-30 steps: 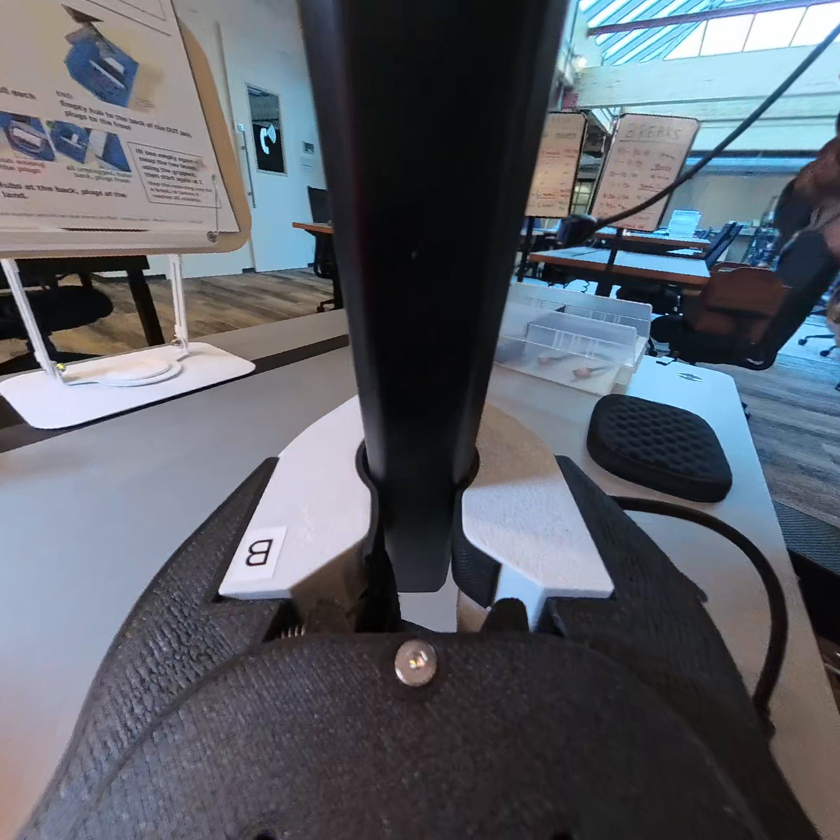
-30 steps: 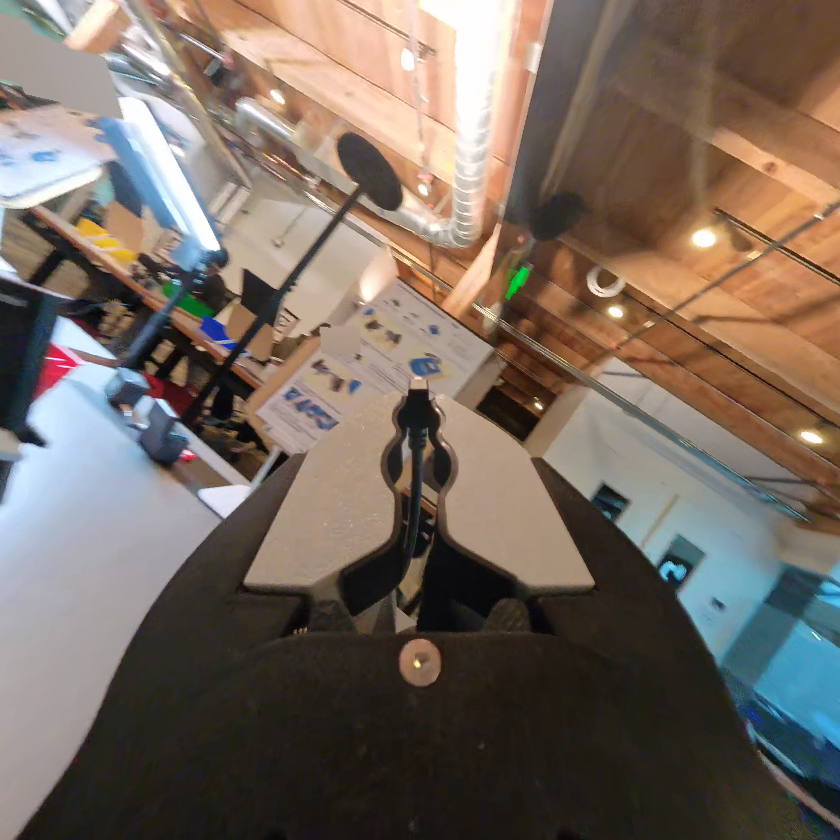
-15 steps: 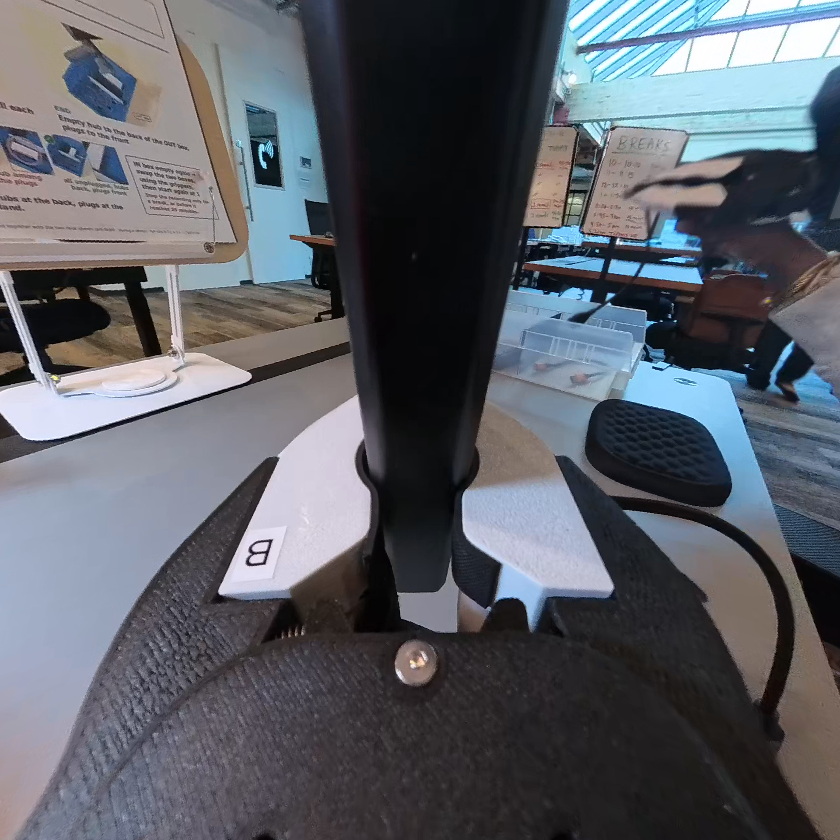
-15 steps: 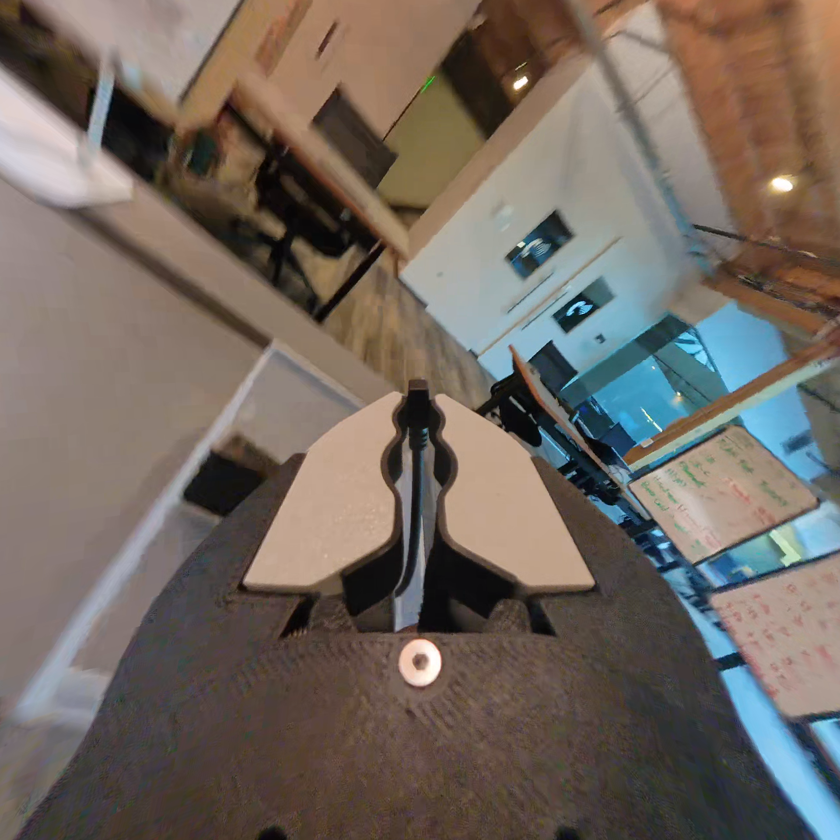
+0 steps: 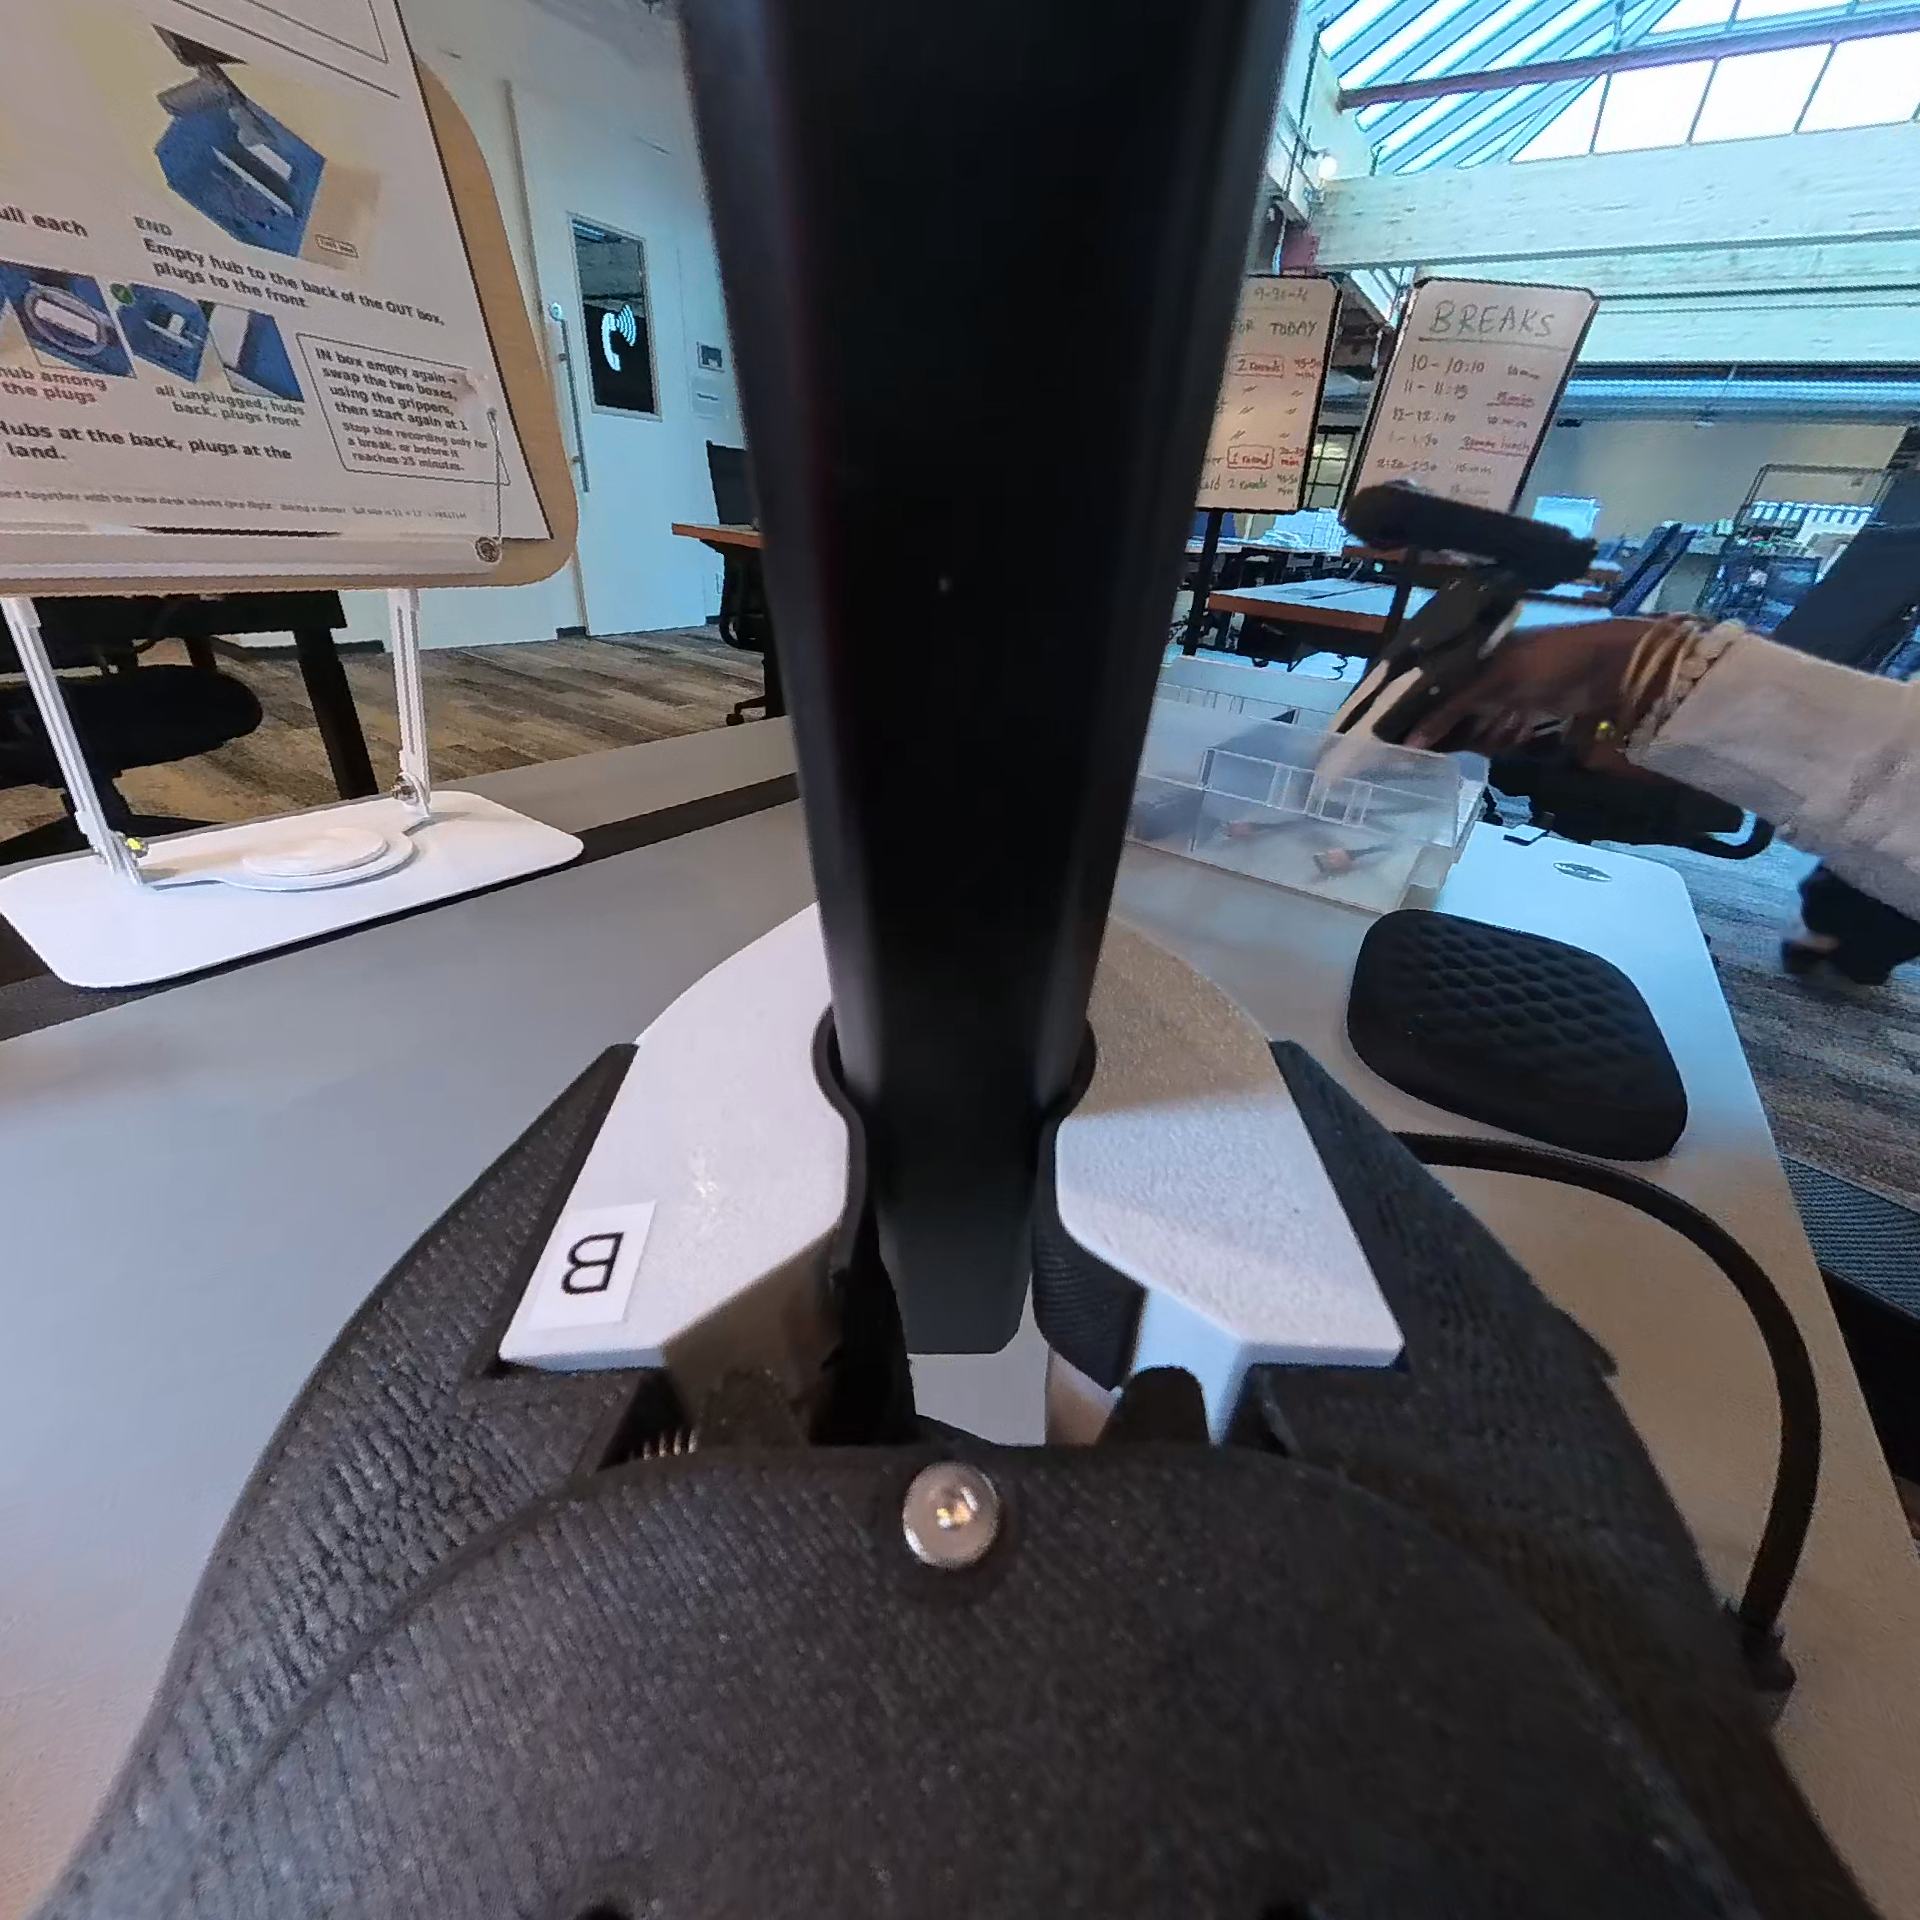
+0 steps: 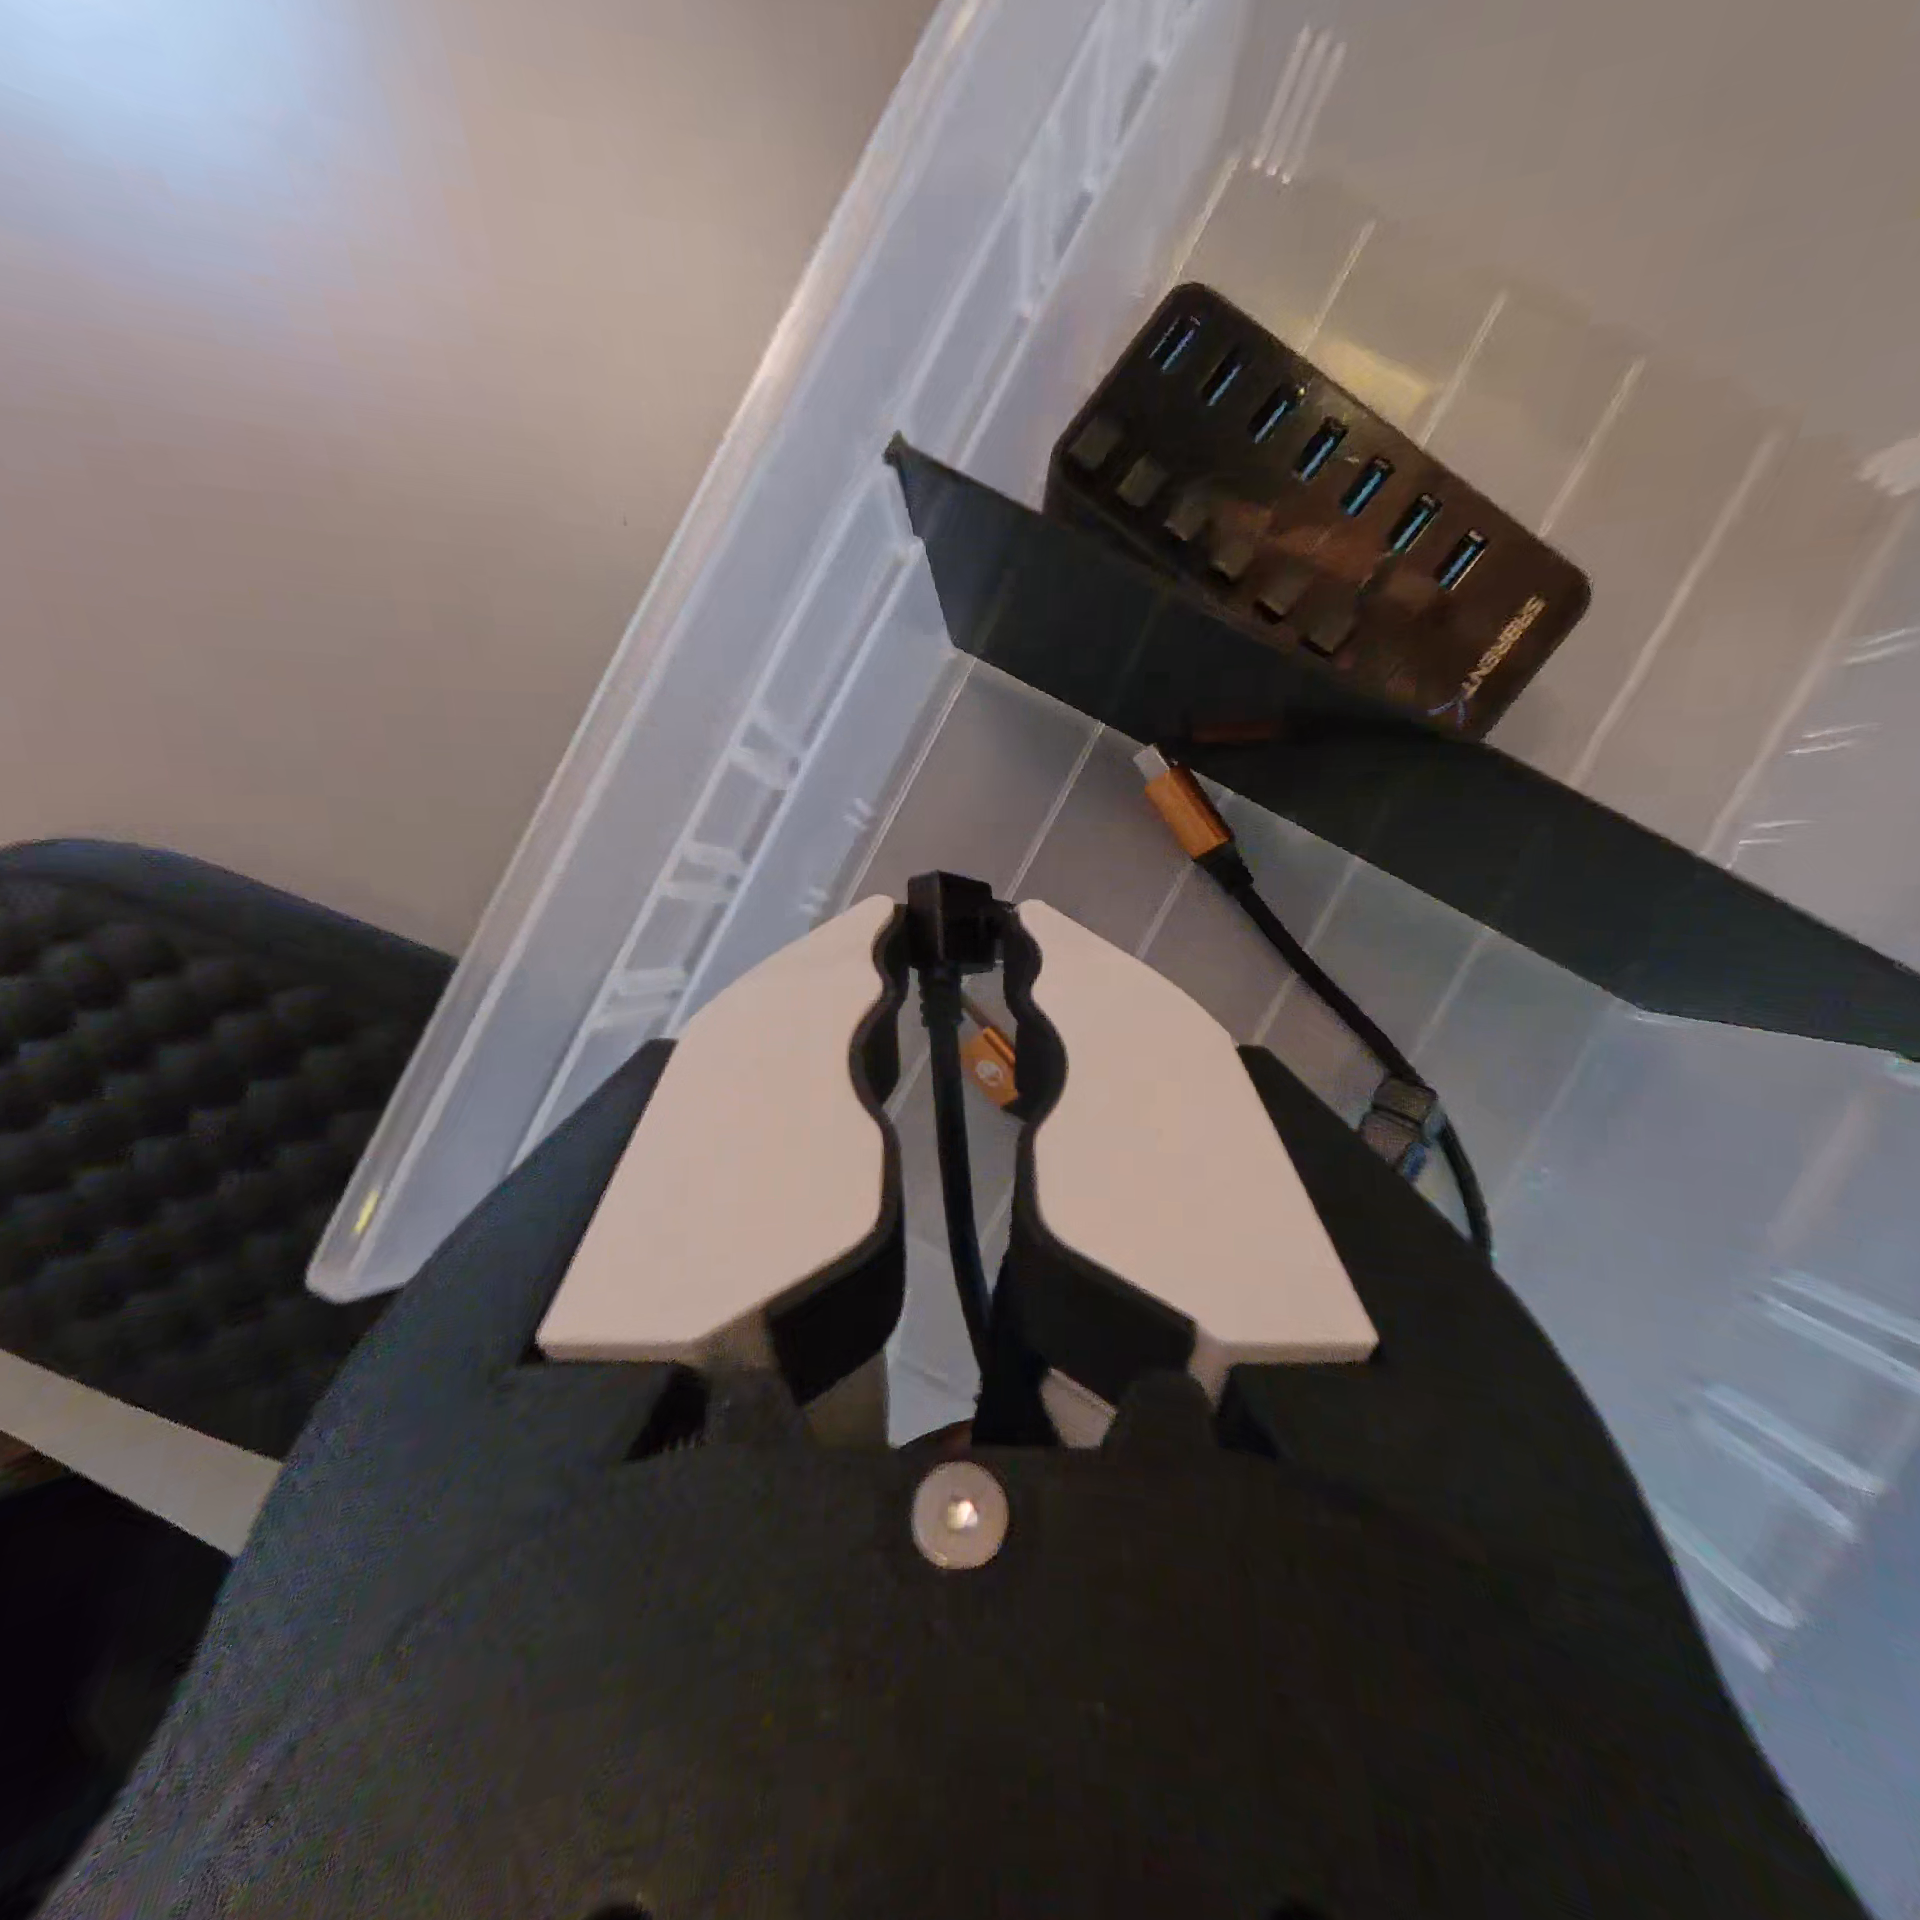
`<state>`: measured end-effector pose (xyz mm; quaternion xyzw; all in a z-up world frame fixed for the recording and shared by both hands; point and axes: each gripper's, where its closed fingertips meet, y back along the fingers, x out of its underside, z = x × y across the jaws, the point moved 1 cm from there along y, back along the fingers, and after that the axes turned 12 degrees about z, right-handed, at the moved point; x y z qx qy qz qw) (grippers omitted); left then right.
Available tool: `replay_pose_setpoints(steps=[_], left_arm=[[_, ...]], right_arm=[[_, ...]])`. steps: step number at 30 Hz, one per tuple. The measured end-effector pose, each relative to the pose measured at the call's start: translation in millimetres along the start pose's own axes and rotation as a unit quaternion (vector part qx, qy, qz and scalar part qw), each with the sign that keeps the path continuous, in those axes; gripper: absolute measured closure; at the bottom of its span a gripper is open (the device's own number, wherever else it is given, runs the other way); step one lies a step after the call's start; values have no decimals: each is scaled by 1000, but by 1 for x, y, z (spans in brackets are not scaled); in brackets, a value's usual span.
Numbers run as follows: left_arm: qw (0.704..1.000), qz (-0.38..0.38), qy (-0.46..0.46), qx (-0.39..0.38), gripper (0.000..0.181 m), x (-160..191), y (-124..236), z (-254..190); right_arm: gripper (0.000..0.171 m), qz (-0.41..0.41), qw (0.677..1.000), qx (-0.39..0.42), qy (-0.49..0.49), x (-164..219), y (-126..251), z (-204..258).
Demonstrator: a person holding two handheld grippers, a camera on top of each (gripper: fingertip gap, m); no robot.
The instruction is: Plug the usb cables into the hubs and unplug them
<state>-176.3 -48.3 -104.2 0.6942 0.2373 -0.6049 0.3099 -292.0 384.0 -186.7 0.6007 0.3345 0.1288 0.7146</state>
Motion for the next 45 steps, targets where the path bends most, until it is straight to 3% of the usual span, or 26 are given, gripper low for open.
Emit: replay_pose_setpoints(steps=[8,12,15,17,19,22,24,27,30,33,39,45], left_arm=[[1000,7,-4,3,151,2,-2,-2],[1000,6,0,4,152,2,-2,-2],[1000,6,8,8,151,2,-3,-2],[1000,7,10,4,151,2,-3,0],[1000,7,10,-5,152,2,-3,1],[1000,4,5,-23,151,1,-2,3],[1000,0,5,-27,151,-1,-1,3],[999,0,9,-36,152,-1,0,5],[998,6,-3,-64,151,1,1,9],[997,7,-16,-80,151,0,1,10],[988,26,-60,-137,151,3,4,20],[983,53,-106,-141,151,10,-5,10]], right_arm=[[146,38,999,-25,-26,-3,-14,5],[132,-1,999,-4,-41,-18,1,-2],[127,-125,988,67,-60,-50,41,-4],[126,-247,960,118,-59,-74,83,13],[125,-357,926,116,-32,-91,119,60],[128,-473,880,9,32,-105,143,171],[130,-493,862,-71,90,-105,134,251],[129,-466,861,-131,159,-105,91,349],[128,-436,871,-80,212,-115,41,406],[126,-401,877,9,263,-131,9,429],[124,-292,917,-53,268,-139,-26,442],[141,-322,920,-28,223,-149,-14,429]])
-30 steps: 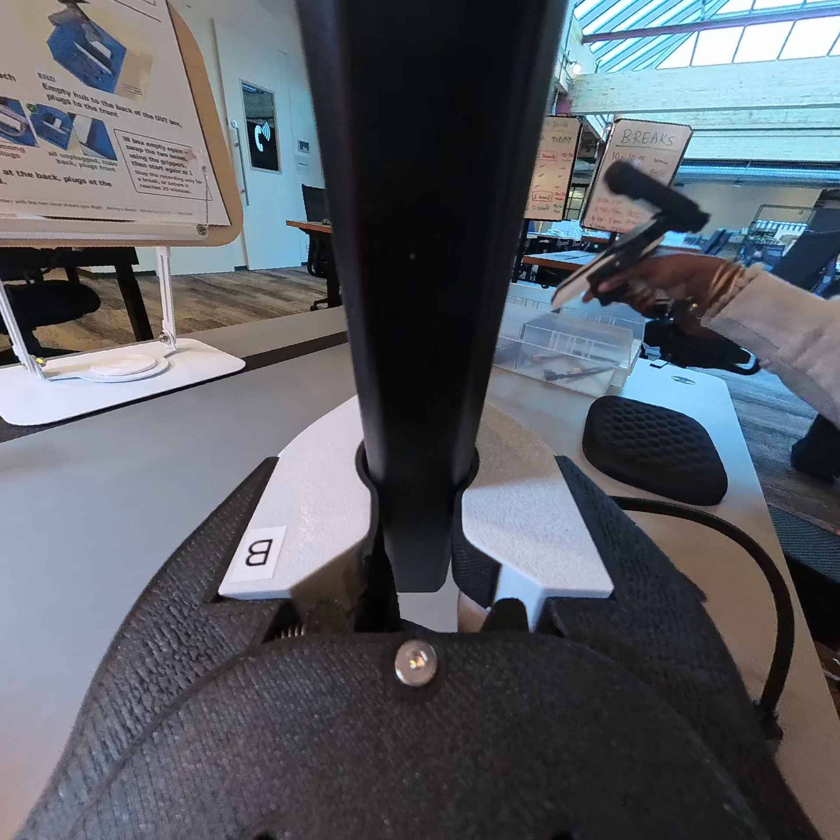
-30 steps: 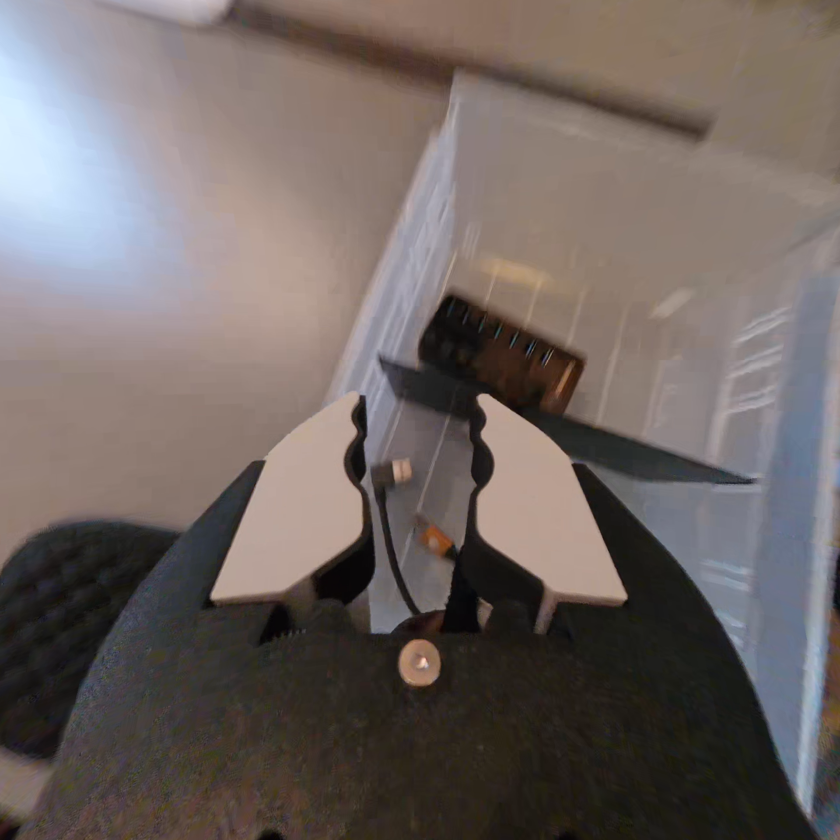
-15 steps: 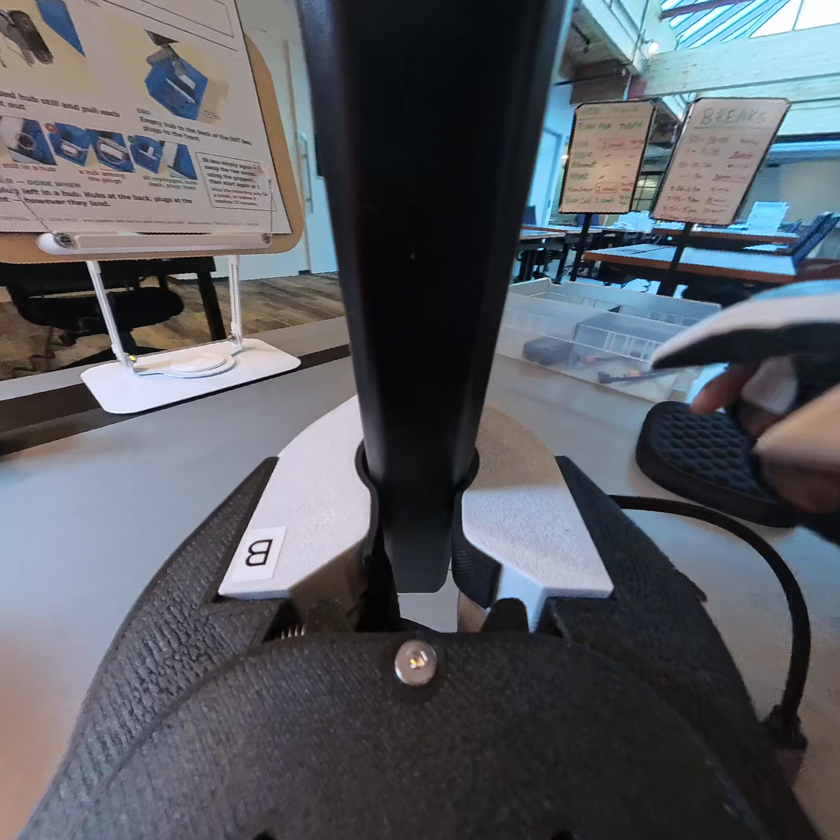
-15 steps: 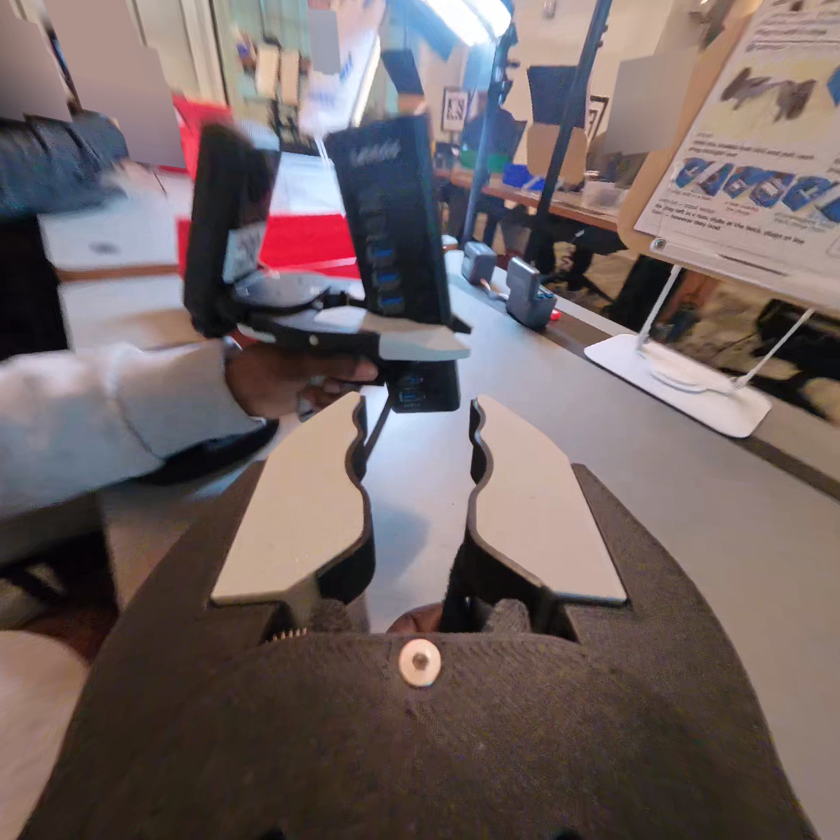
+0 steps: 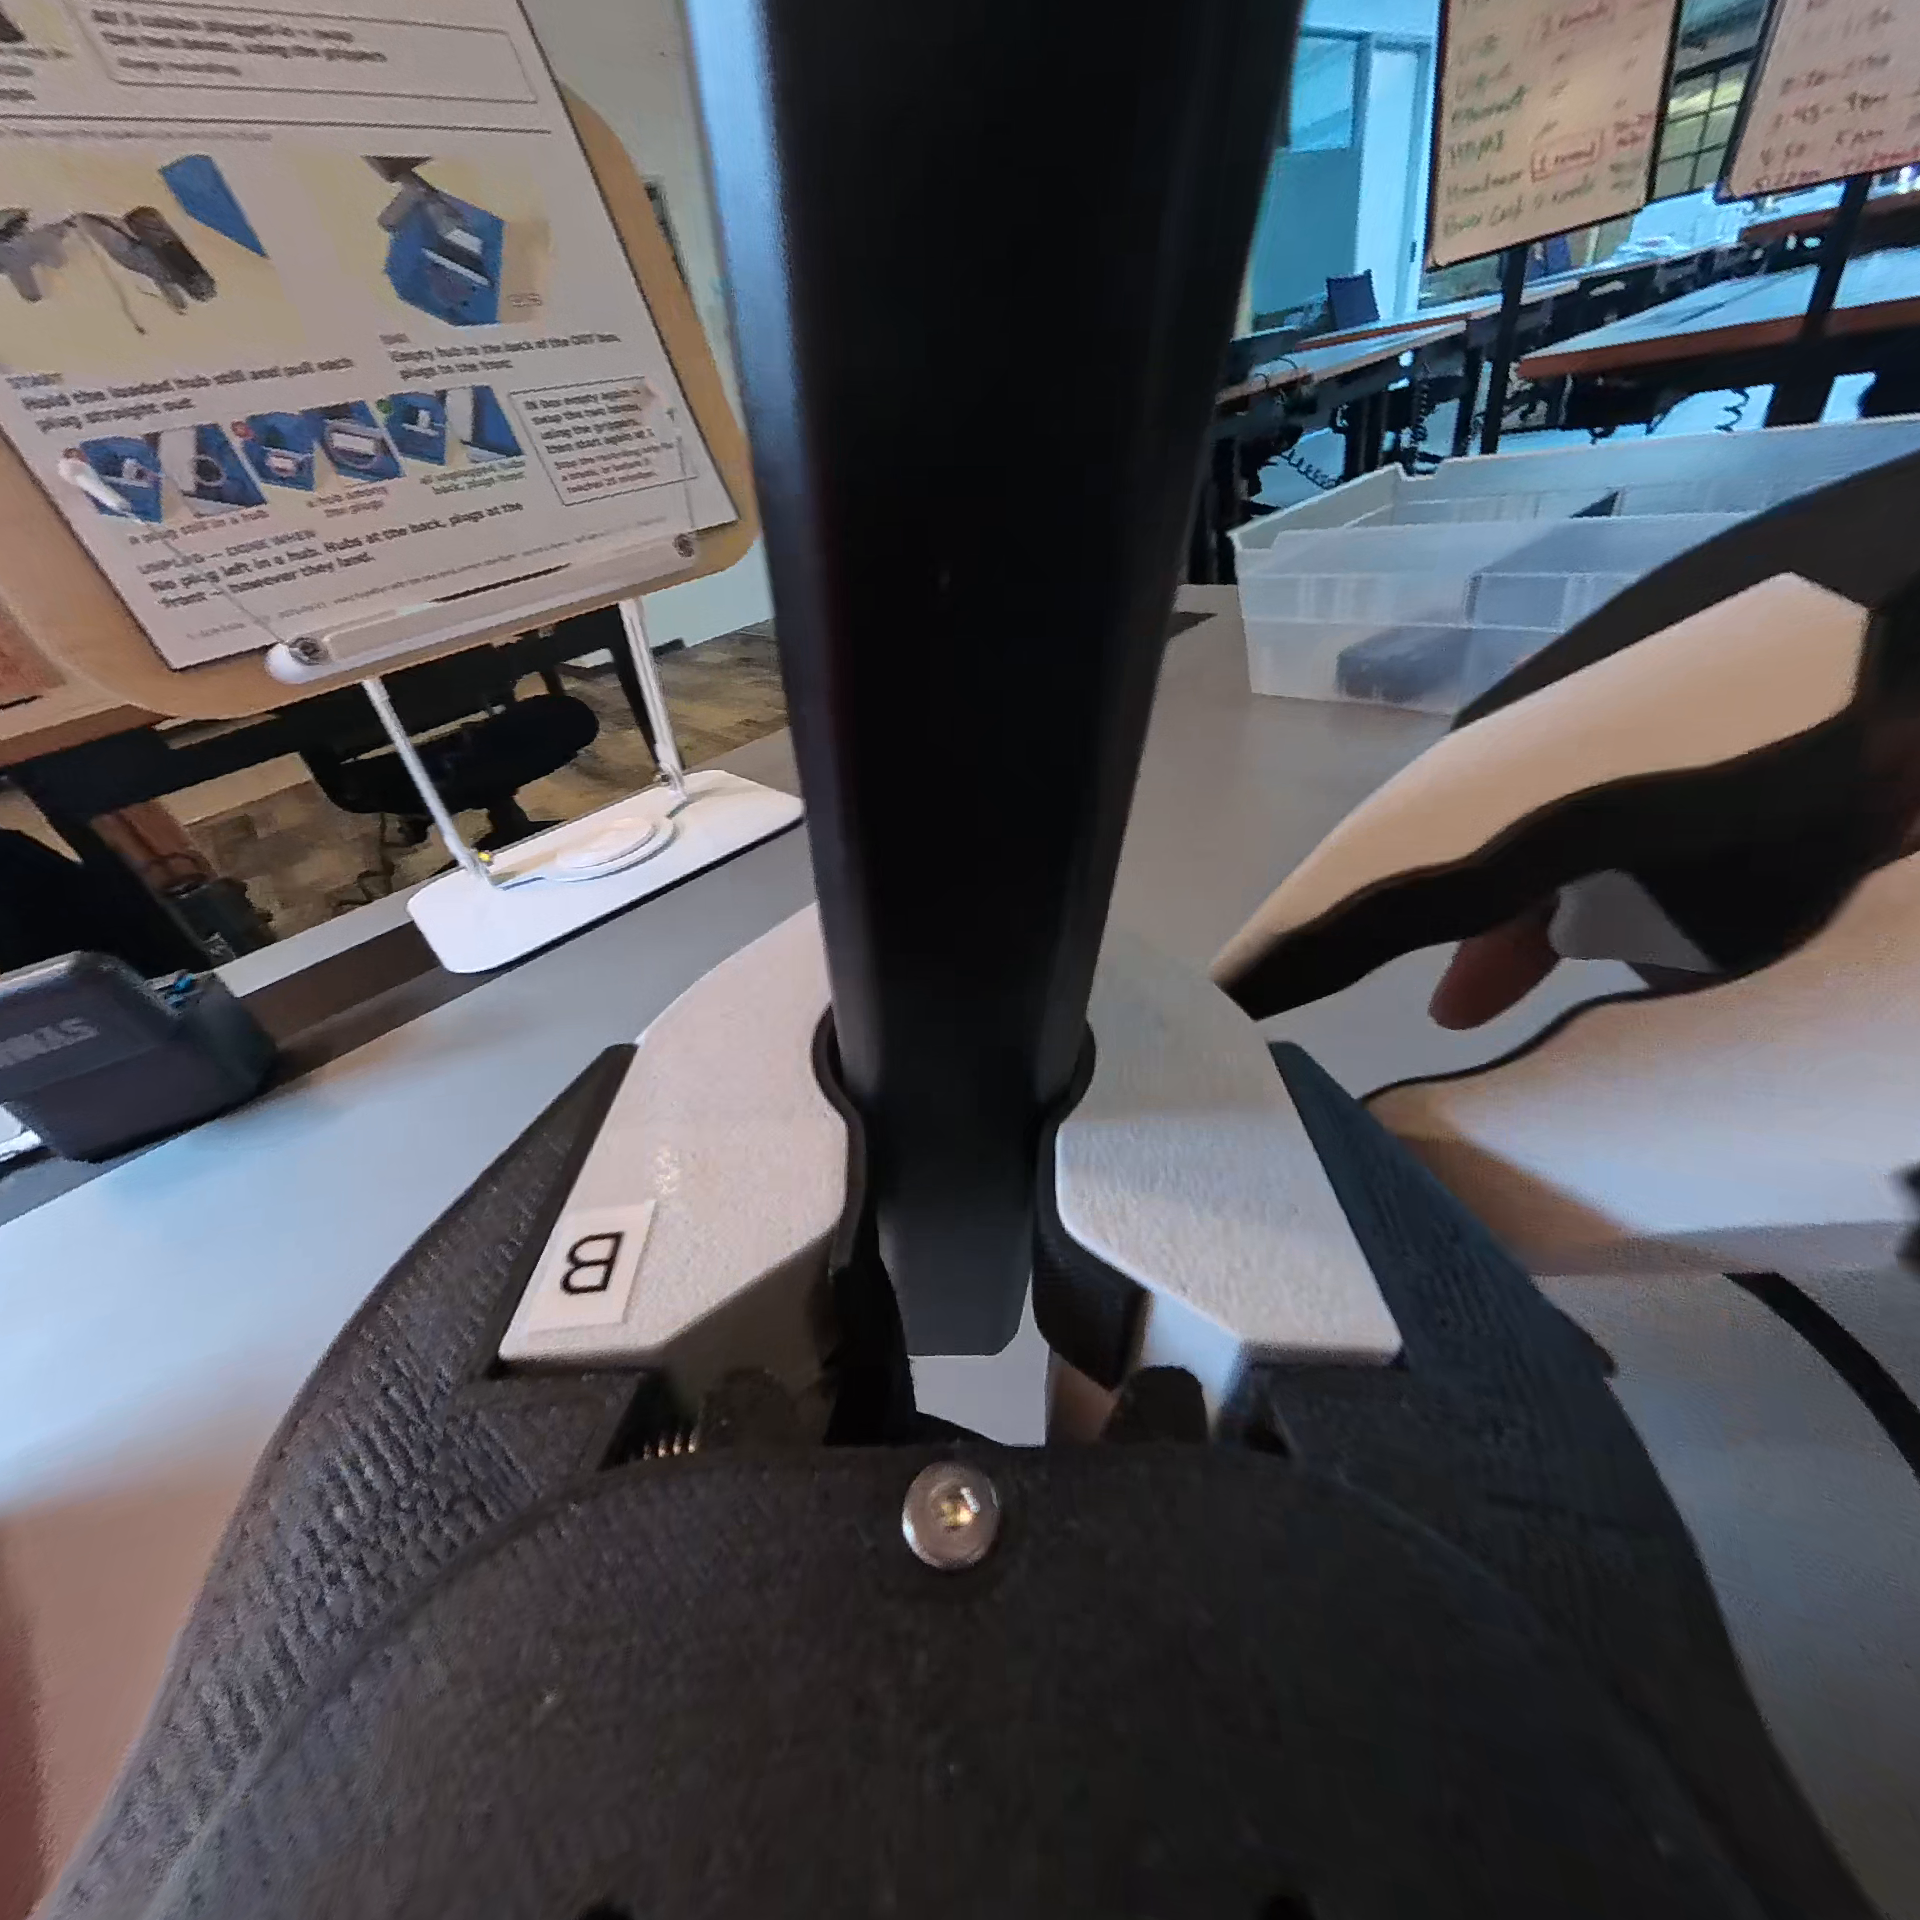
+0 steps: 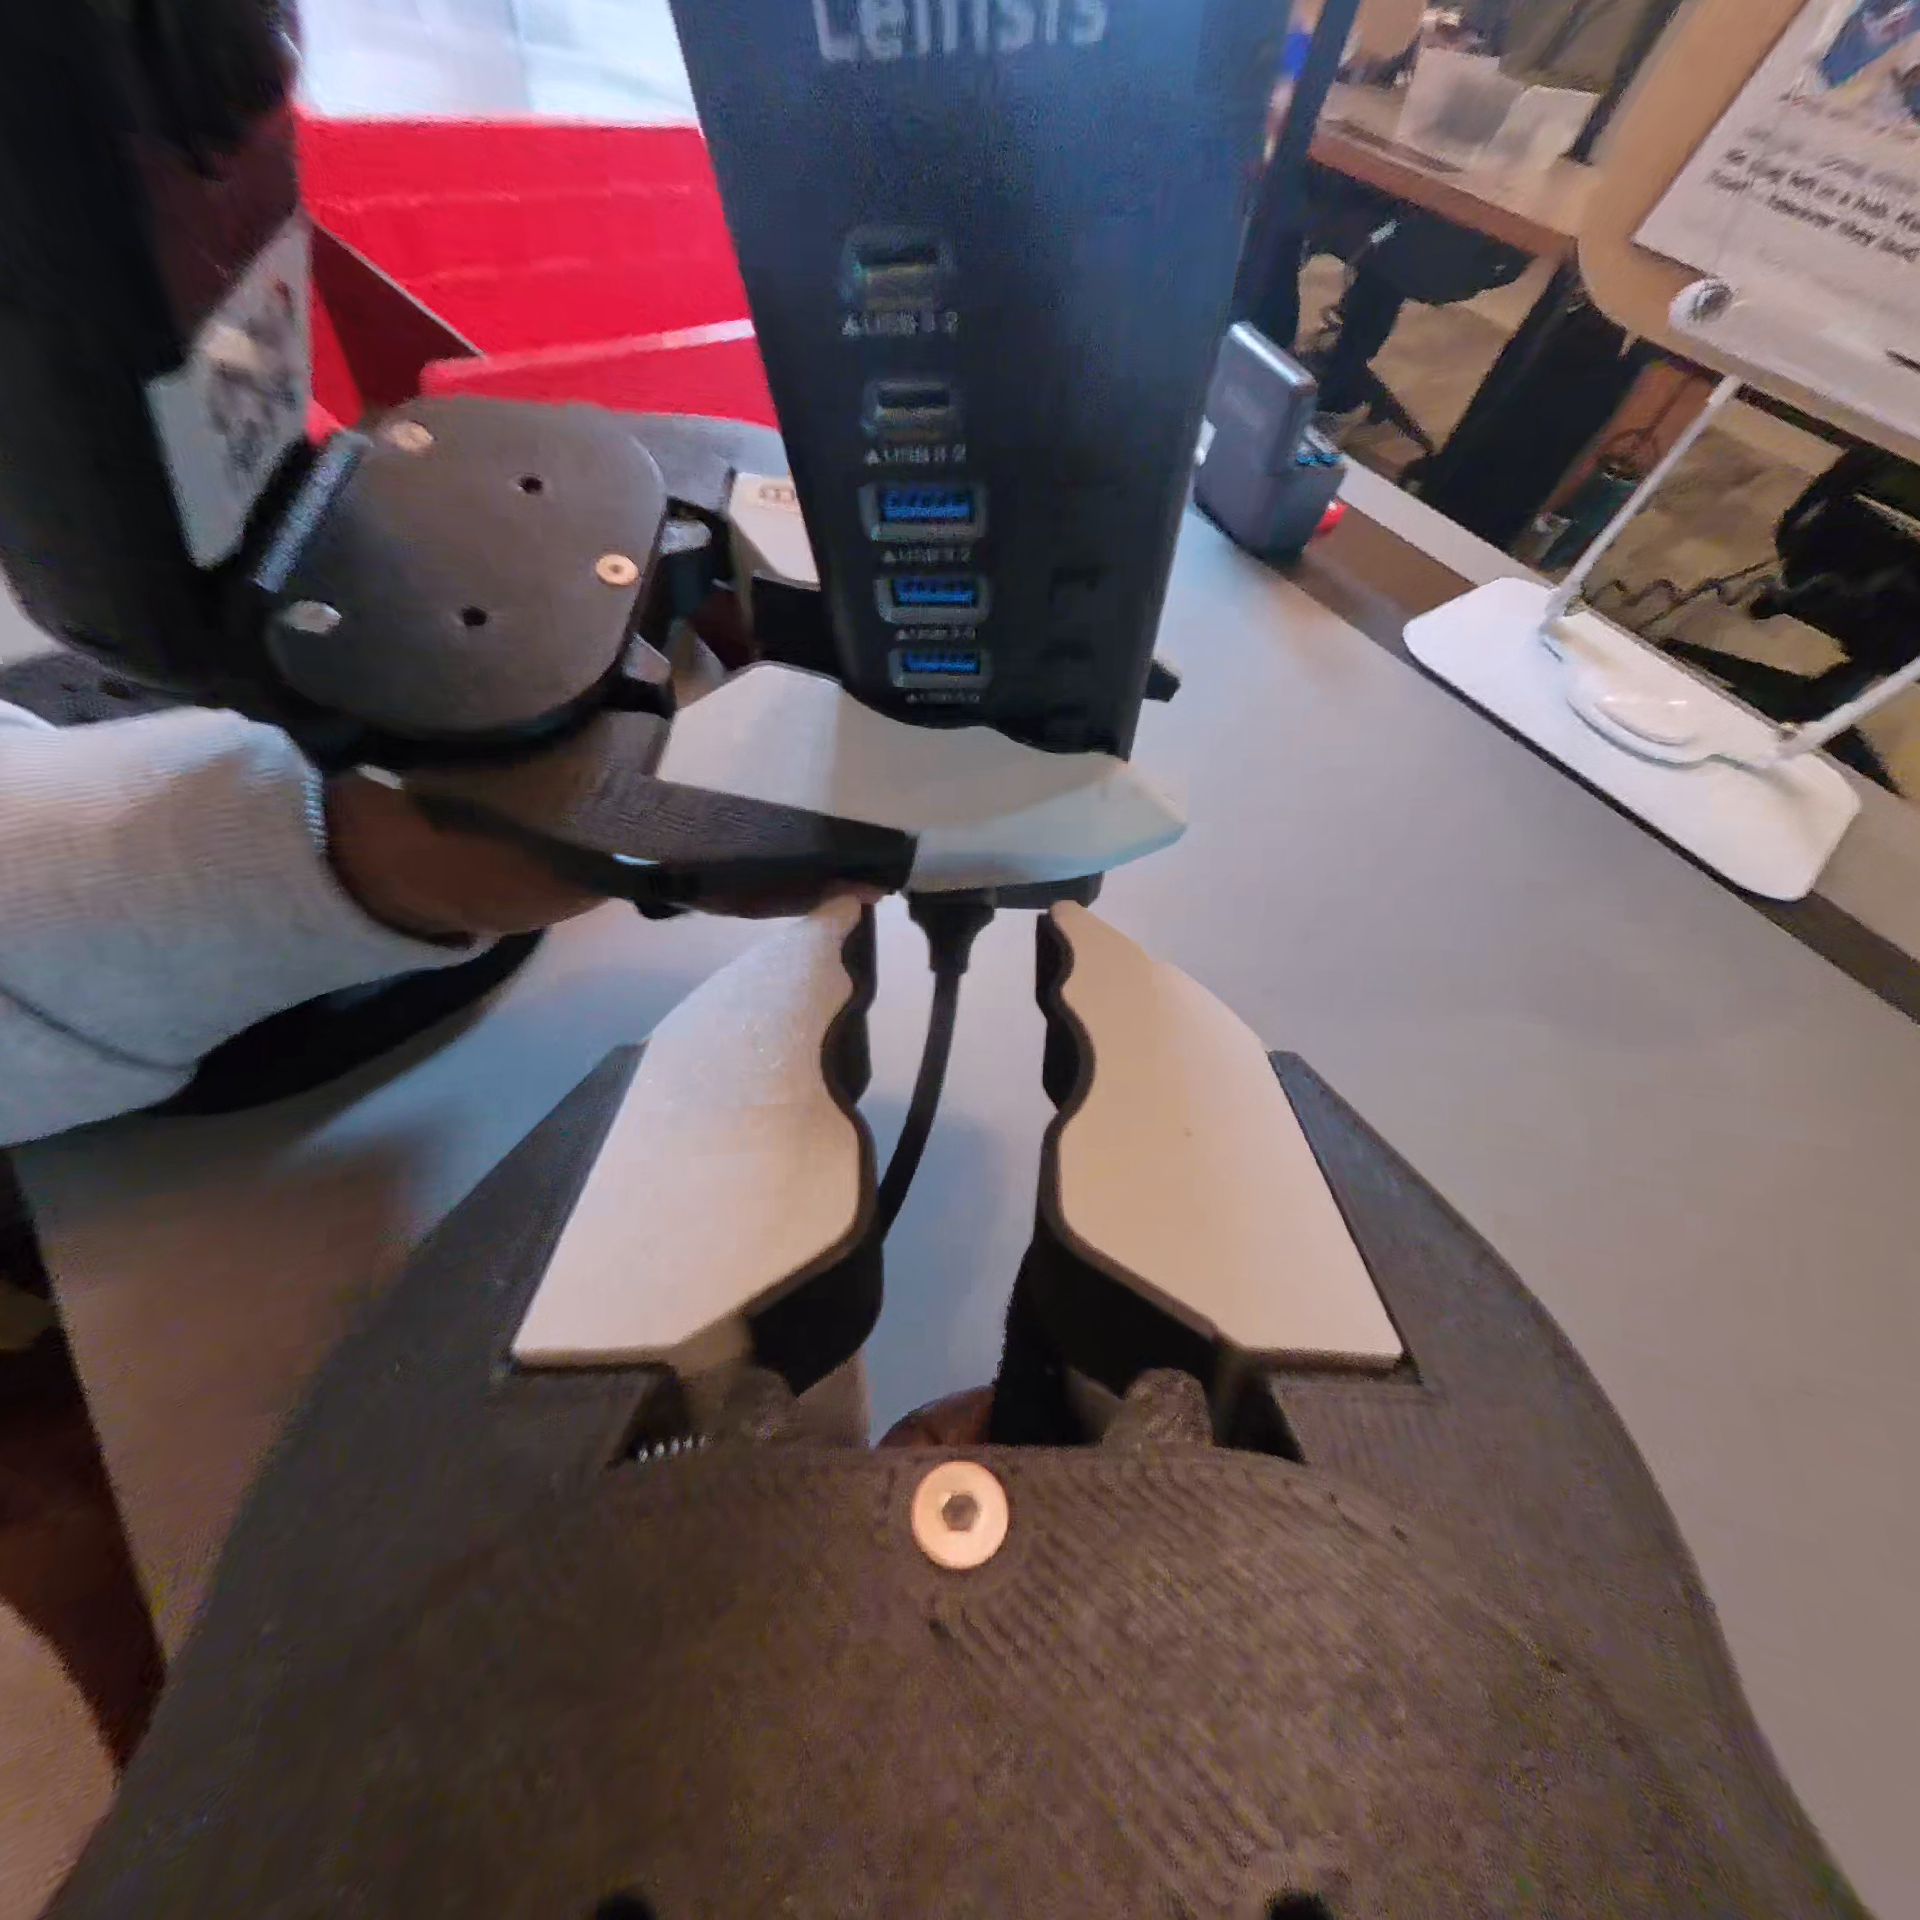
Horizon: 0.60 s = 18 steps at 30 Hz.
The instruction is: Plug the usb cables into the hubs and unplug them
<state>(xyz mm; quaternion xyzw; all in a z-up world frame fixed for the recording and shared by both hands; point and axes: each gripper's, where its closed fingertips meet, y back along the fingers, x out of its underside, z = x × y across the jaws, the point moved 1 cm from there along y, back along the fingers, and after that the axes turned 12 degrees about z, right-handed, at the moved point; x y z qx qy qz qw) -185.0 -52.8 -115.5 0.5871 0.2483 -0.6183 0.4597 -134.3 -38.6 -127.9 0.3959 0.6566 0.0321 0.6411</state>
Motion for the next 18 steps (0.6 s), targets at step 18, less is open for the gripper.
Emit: replay_pose_setpoints(steps=[18], left_arm=[[999,15,-30,6,149,4,-5,-11]], right_arm=[[153,-33,998,29,46,17,-17,-1]])
